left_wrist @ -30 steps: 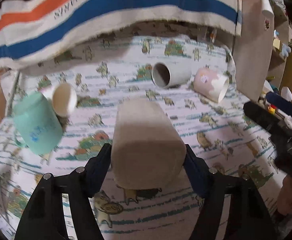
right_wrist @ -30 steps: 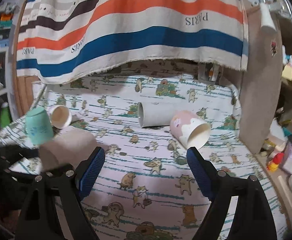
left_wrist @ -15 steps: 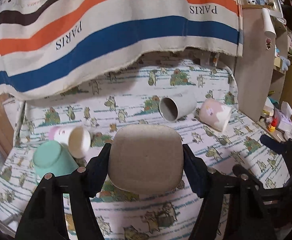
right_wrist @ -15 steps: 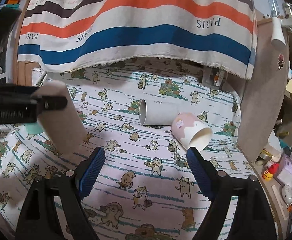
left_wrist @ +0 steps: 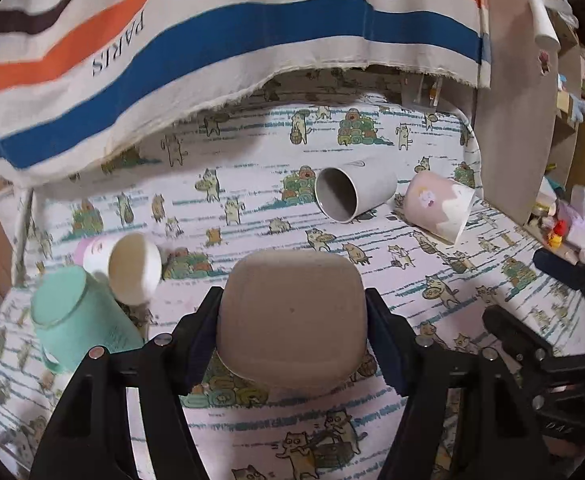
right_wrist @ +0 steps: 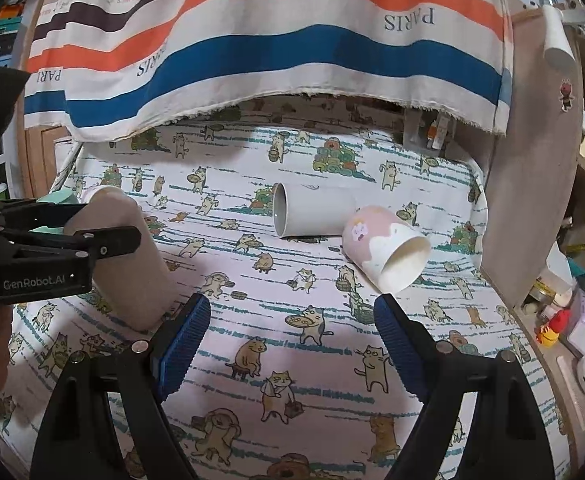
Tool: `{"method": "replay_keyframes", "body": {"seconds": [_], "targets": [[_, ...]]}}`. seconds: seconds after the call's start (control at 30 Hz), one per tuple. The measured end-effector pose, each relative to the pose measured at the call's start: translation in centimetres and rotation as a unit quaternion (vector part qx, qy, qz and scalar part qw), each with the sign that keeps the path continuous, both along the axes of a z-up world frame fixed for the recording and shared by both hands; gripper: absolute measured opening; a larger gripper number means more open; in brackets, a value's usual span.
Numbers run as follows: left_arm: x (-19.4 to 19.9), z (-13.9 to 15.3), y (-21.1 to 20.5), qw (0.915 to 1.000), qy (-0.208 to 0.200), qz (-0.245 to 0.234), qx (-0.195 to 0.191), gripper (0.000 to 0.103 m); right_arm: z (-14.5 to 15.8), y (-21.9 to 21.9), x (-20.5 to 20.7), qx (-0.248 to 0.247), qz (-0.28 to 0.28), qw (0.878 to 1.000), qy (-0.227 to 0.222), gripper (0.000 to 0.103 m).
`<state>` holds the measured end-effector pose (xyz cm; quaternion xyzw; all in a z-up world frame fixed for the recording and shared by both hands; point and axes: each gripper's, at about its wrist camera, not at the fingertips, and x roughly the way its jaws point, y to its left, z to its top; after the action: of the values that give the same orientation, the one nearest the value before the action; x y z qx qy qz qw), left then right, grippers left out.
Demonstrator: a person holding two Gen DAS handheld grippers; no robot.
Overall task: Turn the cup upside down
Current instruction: 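Rotate the beige cup in the left tool so its bottom faces up, then lower the beige cup rim-down onto the cloth with the left tool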
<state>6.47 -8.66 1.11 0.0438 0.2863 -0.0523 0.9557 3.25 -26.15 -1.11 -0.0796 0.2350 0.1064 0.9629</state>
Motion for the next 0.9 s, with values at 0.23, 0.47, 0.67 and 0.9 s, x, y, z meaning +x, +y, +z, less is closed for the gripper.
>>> {"method": "replay_keyframes", "body": {"seconds": [0.23,0.47,0.67,0.9], "targets": [[-1.6,1.1,0.5,0.9980,-0.063,-0.004,-0.008,0.084,-0.2,-0.4,0.2,0.010,-0.001,1.000,0.003,0.085],[-3.7,2.4,2.3,0.9911,-0.127,0.010,-0.038,0.099,0.8,-0.7,-0.9,0.030,0.009,0.999,-0.029,0.085],[-5.9,3.4,4.0,0.9816,-0.185,0.044,-0.021,0.102,1.9,-0.8,-1.5,0.043,0.003,0.997,-0.059,0.088],[-7.8,4.0,6.7,0.9748,-0.214,0.053,-0.031,0.102,2.5,-0.7,-1.7,0.071,0.008,0.996,-0.060,0.088]]}}
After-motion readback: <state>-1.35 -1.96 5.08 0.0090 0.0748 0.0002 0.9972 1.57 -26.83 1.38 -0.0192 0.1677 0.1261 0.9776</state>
